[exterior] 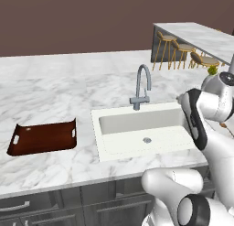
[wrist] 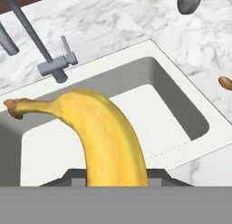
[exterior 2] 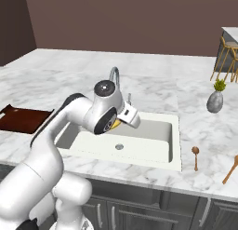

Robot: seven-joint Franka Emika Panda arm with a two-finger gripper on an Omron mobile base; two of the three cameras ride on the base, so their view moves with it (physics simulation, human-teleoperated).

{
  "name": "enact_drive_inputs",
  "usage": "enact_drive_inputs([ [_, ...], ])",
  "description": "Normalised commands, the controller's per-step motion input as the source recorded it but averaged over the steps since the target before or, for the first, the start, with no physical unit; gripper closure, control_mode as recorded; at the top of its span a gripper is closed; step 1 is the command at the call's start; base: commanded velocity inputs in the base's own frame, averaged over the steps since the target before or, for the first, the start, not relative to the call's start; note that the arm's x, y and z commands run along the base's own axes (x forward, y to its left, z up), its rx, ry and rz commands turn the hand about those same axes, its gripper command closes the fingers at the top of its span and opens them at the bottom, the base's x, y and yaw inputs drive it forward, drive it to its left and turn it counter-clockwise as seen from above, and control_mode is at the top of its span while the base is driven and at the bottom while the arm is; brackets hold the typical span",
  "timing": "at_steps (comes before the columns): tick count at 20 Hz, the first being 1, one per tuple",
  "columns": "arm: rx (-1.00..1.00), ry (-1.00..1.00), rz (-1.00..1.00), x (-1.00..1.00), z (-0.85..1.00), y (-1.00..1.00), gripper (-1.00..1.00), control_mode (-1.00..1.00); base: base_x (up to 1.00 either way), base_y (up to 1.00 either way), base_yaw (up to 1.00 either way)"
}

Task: Pick up all produce items and place them in the sink. Turn on the sink faucet to wash them. Then turn the sink off and put them in the tray.

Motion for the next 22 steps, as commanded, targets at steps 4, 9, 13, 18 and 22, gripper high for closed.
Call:
enact_drive_inputs([
  [4,0.00,0.00,0.04,-0.17,0.11,0.79,1.00,-1.00,0.00,0.00,0.00],
  [9,0.00,0.02,0.03,-0.10,0.12,0.86,1.00,-1.00,0.00,0.00,0.00],
  [13,0.00,0.04,0.05,-0.02,0.03,0.93,1.00,-1.00,0.00,0.00,0.00],
  [18,0.00,0.13,0.07,0.17,0.00,0.88,1.00,-1.00,0.00,0.00,0.00],
  [22,0.01,0.10,0.01,0.47,0.00,0.73,1.00,-1.00,0.00,0.00,0.00],
])
